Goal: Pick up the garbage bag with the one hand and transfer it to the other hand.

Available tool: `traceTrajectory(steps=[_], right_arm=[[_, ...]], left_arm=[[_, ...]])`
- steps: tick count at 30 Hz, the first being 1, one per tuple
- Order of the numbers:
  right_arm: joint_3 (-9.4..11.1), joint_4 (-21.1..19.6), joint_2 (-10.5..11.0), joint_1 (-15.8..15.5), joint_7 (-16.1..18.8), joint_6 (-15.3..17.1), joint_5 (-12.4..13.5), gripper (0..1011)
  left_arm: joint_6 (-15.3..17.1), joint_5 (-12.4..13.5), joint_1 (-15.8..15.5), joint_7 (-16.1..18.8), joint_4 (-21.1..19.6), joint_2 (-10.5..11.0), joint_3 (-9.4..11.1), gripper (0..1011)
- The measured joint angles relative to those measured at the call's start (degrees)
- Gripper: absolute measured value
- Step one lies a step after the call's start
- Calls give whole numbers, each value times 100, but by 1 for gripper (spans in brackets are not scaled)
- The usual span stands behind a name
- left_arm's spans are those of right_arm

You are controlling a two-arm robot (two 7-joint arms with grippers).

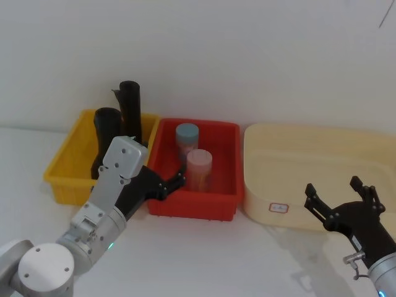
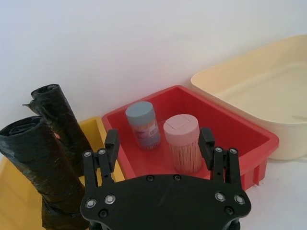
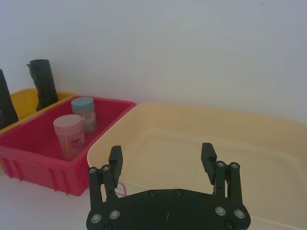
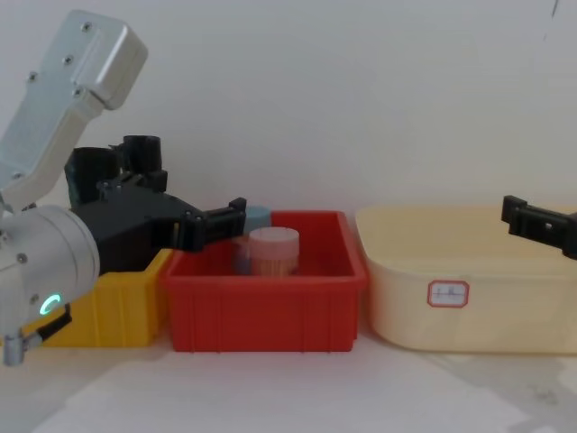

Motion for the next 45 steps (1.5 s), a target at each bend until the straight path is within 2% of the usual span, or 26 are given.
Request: traceTrajectory(steps=[26, 35, 37, 40, 41, 45], right_arm=[[1, 41, -3, 64, 65, 3, 17, 1000], [-26, 300, 8, 480, 492, 107, 219, 1000], [-59, 463, 7, 733, 688, 202, 316, 1000], [-96, 595, -3, 948, 853, 311, 396, 1000], [-140, 718, -14, 1140, 954, 403, 443, 1000], [-254, 980, -55, 1555, 1157, 643, 521, 1000]], left_arm=[[0, 0, 0, 0, 0, 0, 0, 1000], [0, 0, 0, 0, 0, 0, 0, 1000], [0, 0, 0, 0, 0, 0, 1, 1000], [0, 0, 0, 0, 0, 0, 0, 1000], [0, 0, 0, 0, 0, 0, 0, 1000], [0, 0, 0, 0, 0, 0, 0, 1000]])
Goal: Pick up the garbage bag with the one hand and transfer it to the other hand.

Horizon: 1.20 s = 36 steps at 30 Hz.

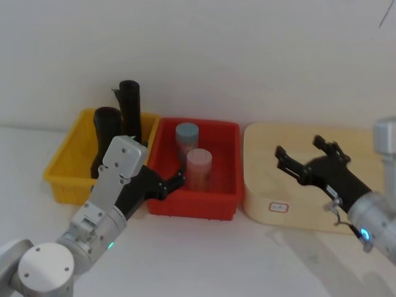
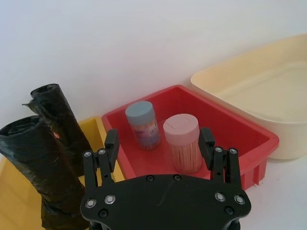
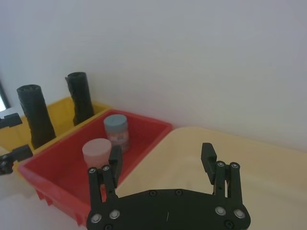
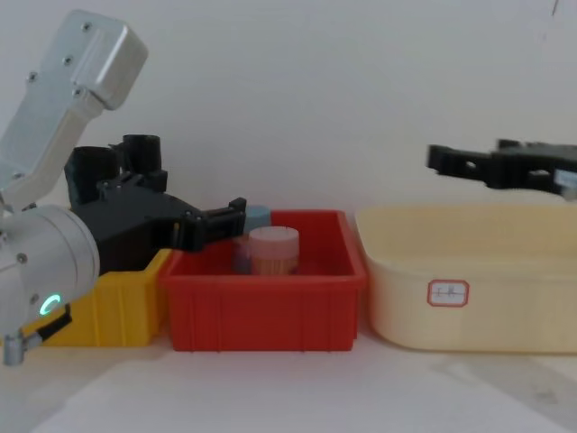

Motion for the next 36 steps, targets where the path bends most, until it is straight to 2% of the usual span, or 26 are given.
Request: traceTrajectory(steps=[1, 2, 5, 9, 12, 17, 18, 26, 36], right_arm=[[-90, 201, -38, 297, 126, 180, 34, 1000], [-90, 201, -38, 297, 126, 180, 34, 1000], [-290, 614, -140, 855, 338, 558, 60, 1000], [-472, 991, -255, 1312, 471, 809, 62, 1000], [-697, 1463, -424, 1832, 637, 1089, 58, 1000], [-946, 1970, -631, 2350, 821, 1321, 23, 1000], [-1045, 2161, -710, 2536, 882, 1381, 4, 1000], [-1444, 2910, -1026, 3192, 1143, 1613, -90, 1000], [-1796, 3553, -1286, 3617, 1382, 1785, -171, 1000]], left_arm=[[0, 0, 0, 0, 0, 0, 0, 1000], [0, 0, 0, 0, 0, 0, 0, 1000], [0, 0, 0, 0, 0, 0, 0, 1000], [0, 0, 0, 0, 0, 0, 0, 1000], [0, 0, 0, 0, 0, 1, 0, 1000], [0, 0, 0, 0, 0, 0, 0, 1000], [0, 0, 0, 0, 0, 0, 0, 1000], [0, 0, 0, 0, 0, 0, 0, 1001], [0, 0, 0, 0, 0, 0, 0, 1000]])
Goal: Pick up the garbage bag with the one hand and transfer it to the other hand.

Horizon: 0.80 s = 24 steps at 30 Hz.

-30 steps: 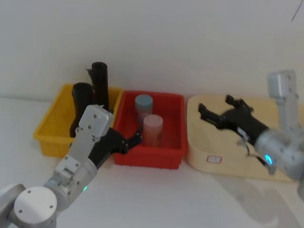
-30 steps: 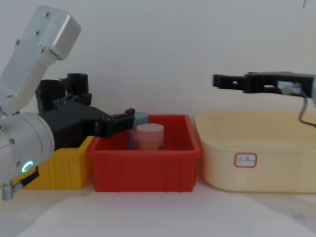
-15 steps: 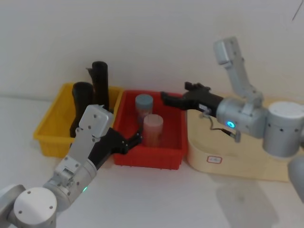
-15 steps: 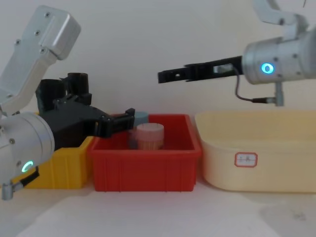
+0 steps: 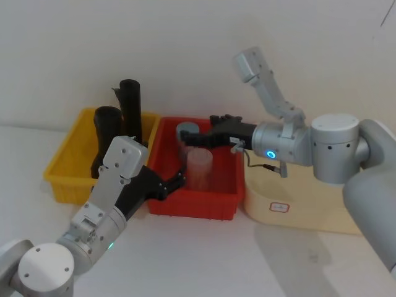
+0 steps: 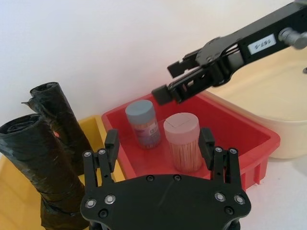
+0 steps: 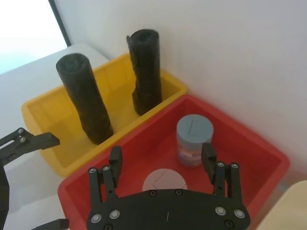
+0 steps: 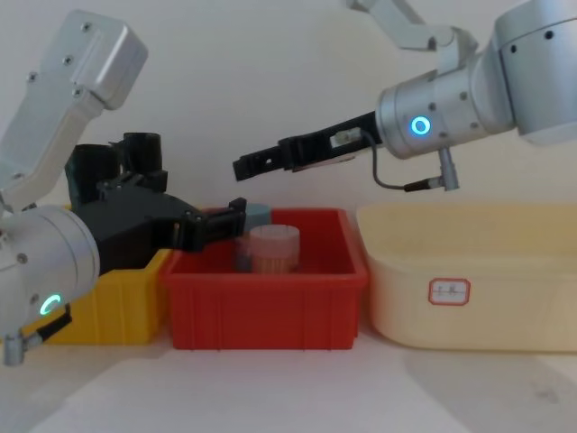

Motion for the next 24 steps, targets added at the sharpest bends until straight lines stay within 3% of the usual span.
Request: traceTrajectory(steps=[12, 24], right_arm=[[-281, 635, -206, 278, 258, 49, -136, 1000], [-400, 1050, -267, 432, 446, 57, -234, 1000]], left_arm=[[0, 0, 0, 0, 0, 0, 0, 1001], [0, 0, 0, 0, 0, 0, 0, 1000]])
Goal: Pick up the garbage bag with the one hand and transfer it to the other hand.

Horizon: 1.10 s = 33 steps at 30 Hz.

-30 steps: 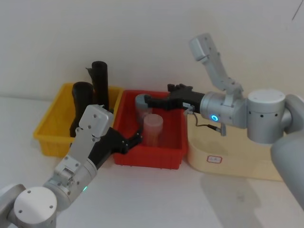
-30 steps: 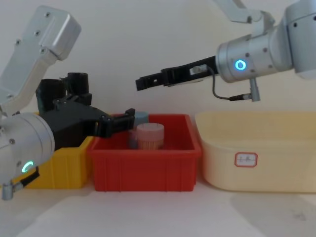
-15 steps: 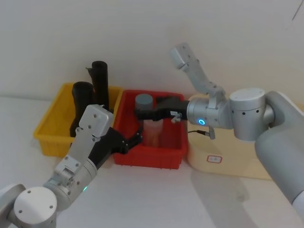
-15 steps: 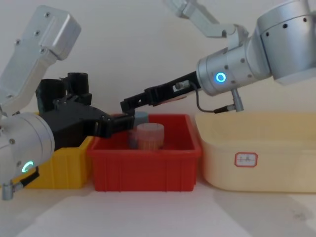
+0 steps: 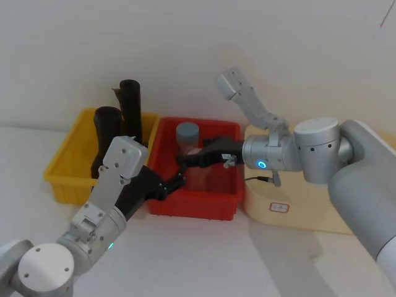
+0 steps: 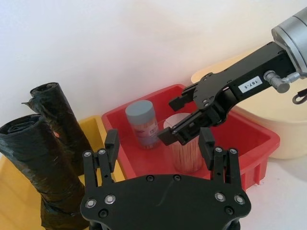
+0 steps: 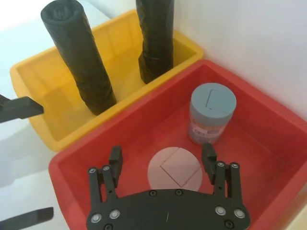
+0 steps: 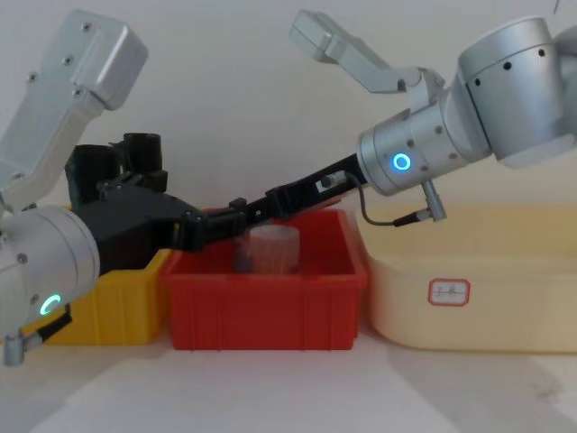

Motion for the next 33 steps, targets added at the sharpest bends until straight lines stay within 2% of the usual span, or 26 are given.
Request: traceTrajectory(steps=[19, 33], right_arm=[[-28, 301, 45, 81, 113, -16, -133, 1000], [-69, 612, -42, 170, 258, -156, -230, 1000]], left_arm=[[0, 0, 0, 0, 0, 0, 0, 1001], [0, 0, 0, 0, 0, 0, 0, 1000]])
